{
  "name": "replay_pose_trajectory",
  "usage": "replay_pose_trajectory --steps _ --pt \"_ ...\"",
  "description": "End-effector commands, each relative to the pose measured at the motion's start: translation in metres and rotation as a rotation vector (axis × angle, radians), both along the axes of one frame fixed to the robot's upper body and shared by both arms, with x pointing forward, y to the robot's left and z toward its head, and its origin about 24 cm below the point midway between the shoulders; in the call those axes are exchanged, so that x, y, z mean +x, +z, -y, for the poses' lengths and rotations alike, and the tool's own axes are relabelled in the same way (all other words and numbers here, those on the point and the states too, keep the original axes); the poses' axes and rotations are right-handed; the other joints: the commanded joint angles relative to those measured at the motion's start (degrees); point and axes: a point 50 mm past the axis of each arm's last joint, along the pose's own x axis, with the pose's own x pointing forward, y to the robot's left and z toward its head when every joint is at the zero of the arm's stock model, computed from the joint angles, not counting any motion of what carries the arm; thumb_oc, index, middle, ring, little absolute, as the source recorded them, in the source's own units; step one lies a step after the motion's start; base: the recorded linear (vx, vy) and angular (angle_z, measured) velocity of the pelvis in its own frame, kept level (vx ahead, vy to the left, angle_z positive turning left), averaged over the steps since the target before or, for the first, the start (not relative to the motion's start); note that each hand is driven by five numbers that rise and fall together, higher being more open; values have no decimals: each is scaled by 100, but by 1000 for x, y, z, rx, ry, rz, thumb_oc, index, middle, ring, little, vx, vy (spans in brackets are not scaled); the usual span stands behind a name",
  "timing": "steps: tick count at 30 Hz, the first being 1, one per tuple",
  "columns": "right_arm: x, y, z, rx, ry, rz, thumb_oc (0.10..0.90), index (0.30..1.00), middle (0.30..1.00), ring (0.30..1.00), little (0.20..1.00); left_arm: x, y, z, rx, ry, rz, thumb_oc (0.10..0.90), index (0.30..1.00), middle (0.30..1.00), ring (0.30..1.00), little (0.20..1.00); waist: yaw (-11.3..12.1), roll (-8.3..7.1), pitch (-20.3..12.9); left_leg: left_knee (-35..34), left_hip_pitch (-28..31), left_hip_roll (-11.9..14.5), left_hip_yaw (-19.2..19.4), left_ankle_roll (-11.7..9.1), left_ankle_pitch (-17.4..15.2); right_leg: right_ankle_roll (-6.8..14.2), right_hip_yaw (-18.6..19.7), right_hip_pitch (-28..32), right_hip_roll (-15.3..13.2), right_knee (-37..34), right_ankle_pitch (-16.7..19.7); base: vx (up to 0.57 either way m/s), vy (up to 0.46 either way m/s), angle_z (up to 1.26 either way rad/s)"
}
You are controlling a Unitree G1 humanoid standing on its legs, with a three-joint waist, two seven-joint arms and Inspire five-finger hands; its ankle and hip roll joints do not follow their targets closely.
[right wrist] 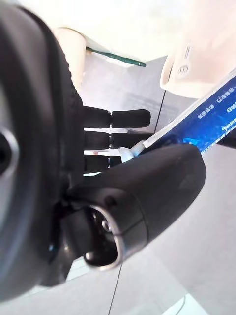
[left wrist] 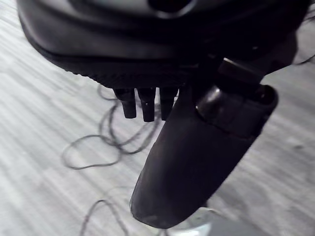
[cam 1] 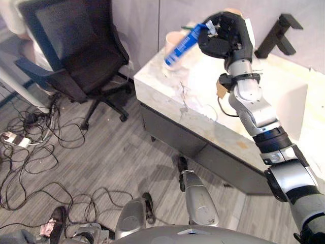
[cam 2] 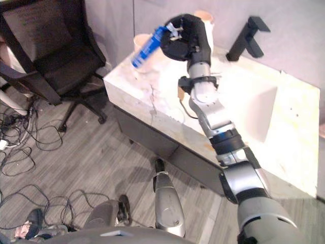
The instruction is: Organize the bathroom.
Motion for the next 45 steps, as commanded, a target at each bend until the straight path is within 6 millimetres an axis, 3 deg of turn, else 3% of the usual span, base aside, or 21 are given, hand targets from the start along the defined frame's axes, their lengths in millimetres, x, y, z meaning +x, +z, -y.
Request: replay_pose_trajectory --steps 1,7,14,24,33,45 --pt "-24 112 -4 29 24 436 400 300 300 300 300 -20 -4 1 22 -63 -112 800 900 900 900 900 239 -2 -424 -235 168 216 -357 -281 -106 280 -221 1683 -119 -1659 346 92 -72 40" --pt "-18 117 10 31 -9 460 400 300 300 300 300 -23 -8 11 11 -95 -124 800 900 900 900 900 231 45 -414 -619 272 279 -330 -335 58 332 -205 1730 -102 -1821 382 29 -4 16" --pt "-21 120 20 23 -19 444 400 300 300 300 300 -46 -6 -2 60 -20 -191 800 900 900 900 900 141 -45 -621 -1034 618 289 -204 -323 86 435 -141 1849 -121 -2003 382 66 10 3" --pt "-28 129 33 8 -57 473 400 300 300 300 300 -55 -7 -2 44 -15 -228 800 900 900 900 900 108 -99 -917 -1307 878 285 -173 -328 54 498 -48 1972 -96 -2133 367 52 15 -6" --pt "-33 131 34 -13 -56 471 400 300 300 300 300 -62 -7 -4 53 15 -250 800 900 900 900 900 91 -154 -1015 -1315 935 308 -165 -321 12 504 -18 1983 -97 -2103 327 8 0 -1" --pt "-27 123 32 -28 -58 427 400 300 300 300 300 -64 -6 -5 54 -5 -259 800 900 900 900 900 131 -93 -942 -1303 941 338 -221 -354 16 506 -50 1905 -128 -1975 274 11 -2 2"
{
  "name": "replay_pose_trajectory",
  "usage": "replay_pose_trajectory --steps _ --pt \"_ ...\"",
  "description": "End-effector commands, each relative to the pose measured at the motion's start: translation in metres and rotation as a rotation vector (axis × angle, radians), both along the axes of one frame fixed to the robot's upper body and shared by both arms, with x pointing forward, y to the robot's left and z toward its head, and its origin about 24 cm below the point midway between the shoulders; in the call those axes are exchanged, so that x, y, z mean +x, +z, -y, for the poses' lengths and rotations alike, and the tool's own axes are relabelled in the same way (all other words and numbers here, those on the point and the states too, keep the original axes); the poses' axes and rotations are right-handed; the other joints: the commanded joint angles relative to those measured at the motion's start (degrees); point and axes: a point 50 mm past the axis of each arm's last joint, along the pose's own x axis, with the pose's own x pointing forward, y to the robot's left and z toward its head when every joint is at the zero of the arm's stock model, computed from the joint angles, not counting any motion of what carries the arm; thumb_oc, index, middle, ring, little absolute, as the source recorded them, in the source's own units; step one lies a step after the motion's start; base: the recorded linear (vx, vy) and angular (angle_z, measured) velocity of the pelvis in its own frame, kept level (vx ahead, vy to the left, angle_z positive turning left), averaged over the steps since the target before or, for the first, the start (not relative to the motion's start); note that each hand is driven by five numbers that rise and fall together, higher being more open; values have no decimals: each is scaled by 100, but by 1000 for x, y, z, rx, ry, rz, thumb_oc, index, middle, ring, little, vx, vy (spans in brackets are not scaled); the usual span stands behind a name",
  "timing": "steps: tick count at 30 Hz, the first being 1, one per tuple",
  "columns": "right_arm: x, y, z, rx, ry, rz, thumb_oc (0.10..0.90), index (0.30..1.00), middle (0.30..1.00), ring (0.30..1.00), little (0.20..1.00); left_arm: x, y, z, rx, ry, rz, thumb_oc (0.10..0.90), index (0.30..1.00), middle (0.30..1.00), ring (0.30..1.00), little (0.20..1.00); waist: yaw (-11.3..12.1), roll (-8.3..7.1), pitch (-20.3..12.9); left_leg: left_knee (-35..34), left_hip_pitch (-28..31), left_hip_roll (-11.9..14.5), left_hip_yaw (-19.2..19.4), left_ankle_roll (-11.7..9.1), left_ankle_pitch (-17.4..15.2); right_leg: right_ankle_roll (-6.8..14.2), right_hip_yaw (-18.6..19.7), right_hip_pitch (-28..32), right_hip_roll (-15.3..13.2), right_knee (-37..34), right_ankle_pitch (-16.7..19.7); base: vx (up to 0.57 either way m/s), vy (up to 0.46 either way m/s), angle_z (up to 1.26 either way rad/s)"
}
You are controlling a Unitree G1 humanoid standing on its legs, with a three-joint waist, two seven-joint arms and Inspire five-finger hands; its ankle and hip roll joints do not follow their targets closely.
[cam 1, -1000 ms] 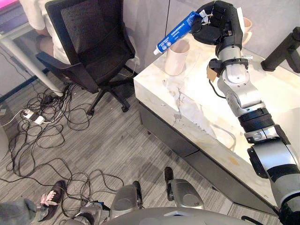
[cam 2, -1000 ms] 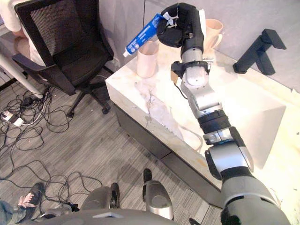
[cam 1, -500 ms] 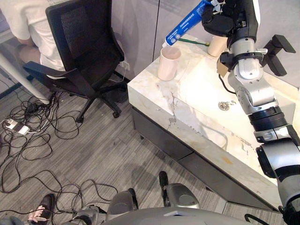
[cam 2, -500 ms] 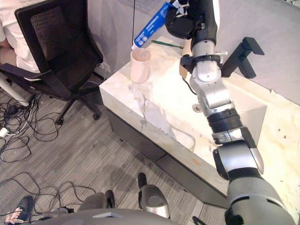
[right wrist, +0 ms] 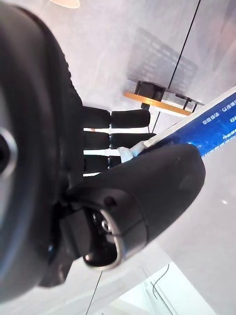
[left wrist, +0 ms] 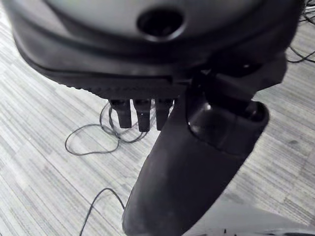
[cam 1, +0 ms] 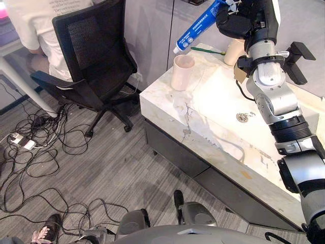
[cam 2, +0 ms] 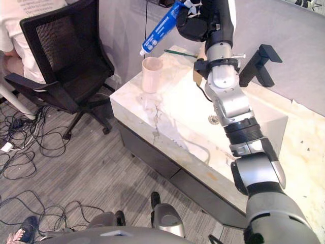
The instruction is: Organize the bathroom.
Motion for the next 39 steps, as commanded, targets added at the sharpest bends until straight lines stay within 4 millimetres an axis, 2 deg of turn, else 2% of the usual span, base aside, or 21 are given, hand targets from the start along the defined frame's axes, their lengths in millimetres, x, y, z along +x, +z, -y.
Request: replay_pose_trajectory --steps 1,16,28,32,39 --pt "-27 75 11 45 -12 315 400 300 300 300 300 -37 5 -29 96 -10 -128 800 900 900 900 900 151 -124 -408 -562 568 246 115 122 -142 710 365 -408 -378 505 -453 0 0 0" --pt "-24 84 15 27 -51 320 400 300 300 300 300 -31 7 -34 117 -21 -101 800 900 900 900 900 233 -31 -244 -631 507 333 96 33 -60 715 244 -444 -439 489 -464 -12 -35 6" --pt "-22 81 17 30 -56 312 400 300 300 300 300 -29 7 -36 130 -27 -91 800 900 900 900 900 200 30 -206 -759 597 334 90 14 -47 747 274 -497 -462 517 -469 0 0 0" --pt "-21 80 15 31 -43 303 400 300 300 300 300 -26 7 -34 113 -37 -82 800 900 900 900 900 167 75 -165 -738 588 326 80 8 -62 724 310 -532 -461 543 -475 0 0 0" --pt "-17 72 7 -5 -21 267 400 300 300 300 300 -24 7 -32 105 -48 -88 800 900 900 900 900 154 67 -191 -787 631 311 73 15 -73 751 348 -556 -473 548 -461 11 25 -1"
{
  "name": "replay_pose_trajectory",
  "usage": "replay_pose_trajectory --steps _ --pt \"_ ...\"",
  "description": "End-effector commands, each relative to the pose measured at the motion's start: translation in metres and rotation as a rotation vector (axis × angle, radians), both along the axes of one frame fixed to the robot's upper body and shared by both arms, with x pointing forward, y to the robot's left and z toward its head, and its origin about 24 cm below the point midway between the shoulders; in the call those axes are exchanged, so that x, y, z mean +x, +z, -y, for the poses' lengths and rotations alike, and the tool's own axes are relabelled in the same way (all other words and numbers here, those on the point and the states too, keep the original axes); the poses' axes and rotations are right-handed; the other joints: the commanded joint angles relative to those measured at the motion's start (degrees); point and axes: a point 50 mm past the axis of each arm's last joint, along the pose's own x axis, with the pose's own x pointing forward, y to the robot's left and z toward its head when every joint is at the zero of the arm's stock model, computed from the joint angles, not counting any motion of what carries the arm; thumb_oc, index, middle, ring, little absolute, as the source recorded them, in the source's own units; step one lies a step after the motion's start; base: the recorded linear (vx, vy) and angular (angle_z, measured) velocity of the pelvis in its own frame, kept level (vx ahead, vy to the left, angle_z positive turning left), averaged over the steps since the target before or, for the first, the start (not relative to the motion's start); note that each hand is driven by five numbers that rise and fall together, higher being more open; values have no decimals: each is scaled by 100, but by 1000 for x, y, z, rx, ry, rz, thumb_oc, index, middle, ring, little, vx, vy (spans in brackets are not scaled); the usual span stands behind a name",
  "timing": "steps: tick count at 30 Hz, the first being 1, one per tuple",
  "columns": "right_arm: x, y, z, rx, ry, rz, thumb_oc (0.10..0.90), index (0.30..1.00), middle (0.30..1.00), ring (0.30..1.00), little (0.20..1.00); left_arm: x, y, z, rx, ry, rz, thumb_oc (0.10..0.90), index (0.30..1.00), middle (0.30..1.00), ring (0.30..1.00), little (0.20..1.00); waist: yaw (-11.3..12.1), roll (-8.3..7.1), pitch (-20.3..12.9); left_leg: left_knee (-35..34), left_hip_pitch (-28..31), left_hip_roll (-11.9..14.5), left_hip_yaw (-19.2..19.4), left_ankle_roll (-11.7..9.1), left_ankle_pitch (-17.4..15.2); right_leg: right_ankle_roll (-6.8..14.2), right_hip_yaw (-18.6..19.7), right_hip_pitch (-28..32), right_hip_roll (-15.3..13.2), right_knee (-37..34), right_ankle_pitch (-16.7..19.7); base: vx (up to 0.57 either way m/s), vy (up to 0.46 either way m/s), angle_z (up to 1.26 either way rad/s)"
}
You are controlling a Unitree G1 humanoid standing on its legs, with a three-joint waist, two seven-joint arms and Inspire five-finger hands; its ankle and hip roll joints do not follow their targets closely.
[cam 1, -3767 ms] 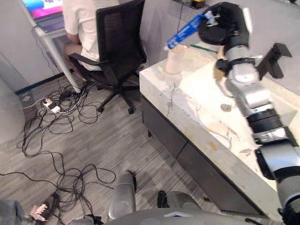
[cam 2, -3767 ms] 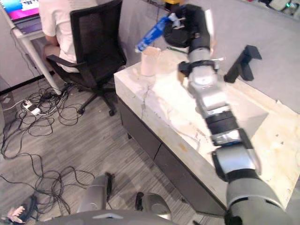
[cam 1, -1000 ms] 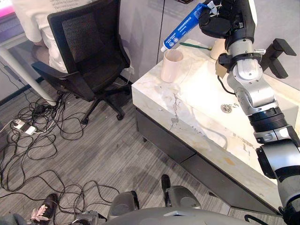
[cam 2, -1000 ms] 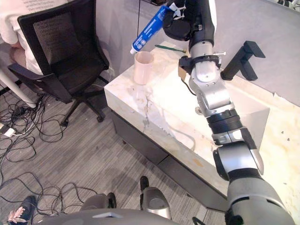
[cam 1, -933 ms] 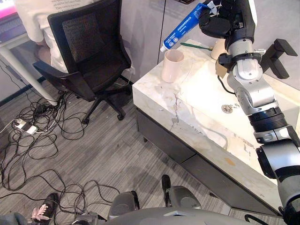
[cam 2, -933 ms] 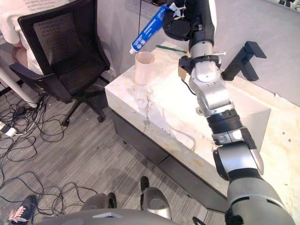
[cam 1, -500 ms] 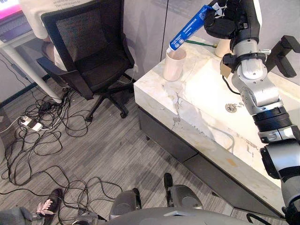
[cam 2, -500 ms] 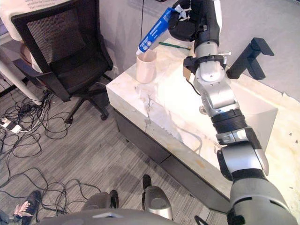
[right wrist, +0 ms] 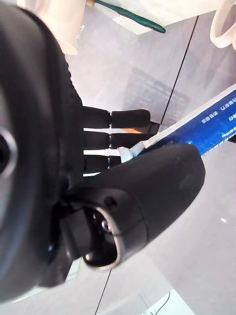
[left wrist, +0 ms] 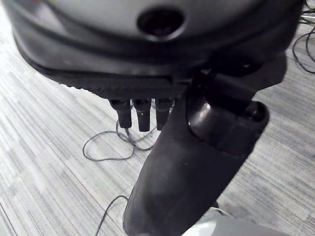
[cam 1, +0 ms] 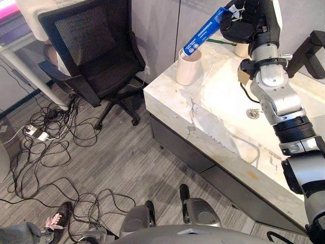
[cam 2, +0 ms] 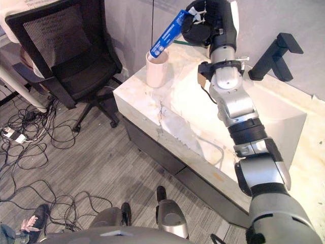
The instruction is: Organize the bathroom.
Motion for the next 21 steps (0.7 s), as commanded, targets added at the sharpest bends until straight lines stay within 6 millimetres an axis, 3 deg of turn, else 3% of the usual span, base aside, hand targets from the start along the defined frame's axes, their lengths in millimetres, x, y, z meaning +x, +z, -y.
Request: replay_pose_trajectory --steps 1,6,21 --pt "-20 79 -5 25 35 313 400 300 300 300 300 -24 7 -33 103 -45 -96 800 900 900 900 900 103 -187 -376 -529 699 364 204 44 -215 780 512 -400 -397 472 -431 0 0 0" --pt "-15 65 -16 -65 68 248 400 300 300 300 300 -26 6 -32 97 -59 -113 800 900 900 900 900 97 -255 -344 -432 657 373 198 94 -259 787 520 -501 -418 589 -426 0 0 0" --pt "-12 48 -42 -272 131 203 400 300 300 300 300 -14 7 -32 93 -91 -109 800 900 900 900 900 94 -301 -246 -285 553 354 130 143 -290 766 541 -581 -449 727 -429 2 1 1"
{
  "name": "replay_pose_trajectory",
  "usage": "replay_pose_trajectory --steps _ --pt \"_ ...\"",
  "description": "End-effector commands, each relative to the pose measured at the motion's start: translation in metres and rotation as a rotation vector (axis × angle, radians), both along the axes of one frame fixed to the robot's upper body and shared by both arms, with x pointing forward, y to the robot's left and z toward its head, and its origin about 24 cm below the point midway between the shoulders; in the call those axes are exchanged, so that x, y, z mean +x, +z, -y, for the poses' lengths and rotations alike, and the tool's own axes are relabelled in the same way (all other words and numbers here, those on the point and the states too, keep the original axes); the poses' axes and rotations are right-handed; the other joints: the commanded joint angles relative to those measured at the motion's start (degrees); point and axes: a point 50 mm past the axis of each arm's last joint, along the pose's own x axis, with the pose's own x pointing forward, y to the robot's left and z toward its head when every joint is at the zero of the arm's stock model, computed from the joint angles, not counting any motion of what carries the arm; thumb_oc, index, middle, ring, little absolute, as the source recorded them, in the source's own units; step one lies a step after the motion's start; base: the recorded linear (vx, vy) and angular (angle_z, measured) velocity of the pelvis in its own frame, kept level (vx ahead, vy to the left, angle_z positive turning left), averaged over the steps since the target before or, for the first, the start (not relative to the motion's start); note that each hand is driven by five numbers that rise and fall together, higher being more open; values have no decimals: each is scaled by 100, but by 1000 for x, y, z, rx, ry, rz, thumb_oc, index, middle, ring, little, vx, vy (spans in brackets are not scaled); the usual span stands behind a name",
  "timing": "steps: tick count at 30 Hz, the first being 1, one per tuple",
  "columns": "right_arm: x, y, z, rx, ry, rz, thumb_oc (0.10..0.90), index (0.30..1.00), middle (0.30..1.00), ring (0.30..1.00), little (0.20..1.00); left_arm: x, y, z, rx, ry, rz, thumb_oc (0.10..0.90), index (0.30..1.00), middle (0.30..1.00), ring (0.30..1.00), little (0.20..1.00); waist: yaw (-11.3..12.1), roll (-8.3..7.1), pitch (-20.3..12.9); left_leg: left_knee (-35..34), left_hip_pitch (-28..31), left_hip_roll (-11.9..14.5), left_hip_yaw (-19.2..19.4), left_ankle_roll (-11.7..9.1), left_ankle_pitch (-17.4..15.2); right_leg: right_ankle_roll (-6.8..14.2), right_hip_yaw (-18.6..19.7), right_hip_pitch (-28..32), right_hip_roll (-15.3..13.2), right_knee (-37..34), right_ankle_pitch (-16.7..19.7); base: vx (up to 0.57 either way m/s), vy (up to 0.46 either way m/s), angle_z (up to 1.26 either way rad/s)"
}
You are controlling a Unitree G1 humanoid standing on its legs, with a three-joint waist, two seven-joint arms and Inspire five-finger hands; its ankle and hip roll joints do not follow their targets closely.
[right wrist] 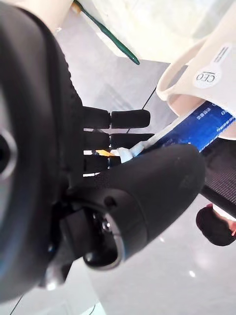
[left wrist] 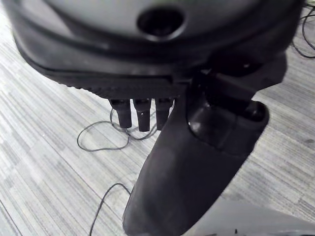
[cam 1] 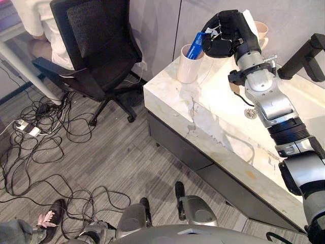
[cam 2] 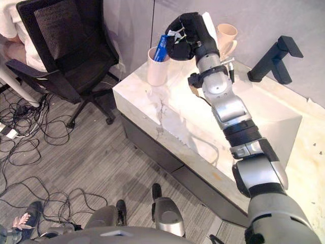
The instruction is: Organize the bathroom.
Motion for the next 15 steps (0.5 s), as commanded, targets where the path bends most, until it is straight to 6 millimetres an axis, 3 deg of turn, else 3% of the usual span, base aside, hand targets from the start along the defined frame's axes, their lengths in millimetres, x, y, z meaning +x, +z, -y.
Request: replay_pose_trajectory --steps 1,2,3,4,5,15 --pt "-16 63 -23 18 109 267 400 300 300 300 300 -29 5 -30 103 -73 -133 800 900 900 900 900 112 -29 -400 -355 585 375 149 127 -297 760 553 -598 -417 678 -419 0 0 0" --pt "-16 63 -23 18 109 267 400 300 300 300 300 -29 5 -30 103 -73 -133 800 900 900 900 900 112 -29 -400 -355 585 375 149 127 -297 760 553 -598 -417 678 -419 0 0 0" --pt "-15 58 -26 10 113 246 535 502 502 502 502 -28 5 -29 101 -76 -134 800 900 900 900 900 102 -37 -387 -334 584 378 160 131 -309 758 562 -612 -418 691 -417 0 0 0" --pt "-14 57 -26 11 112 244 574 561 561 561 561 -28 5 -29 100 -76 -134 800 900 900 900 900 100 -37 -386 -334 587 379 163 131 -309 757 563 -611 -418 691 -417 0 0 0" --pt "-13 55 -27 13 112 231 800 900 900 900 900 -28 4 -29 98 -74 -134 800 900 900 900 900 97 -37 -388 -339 595 383 171 130 -309 758 566 -609 -416 687 -416 0 0 0" --pt "-11 48 -30 -19 115 200 800 900 900 900 900 -25 5 -29 90 -89 -133 800 900 900 900 900 68 -50 -406 -334 616 366 192 130 -325 756 603 -555 -405 617 -403 0 0 0"
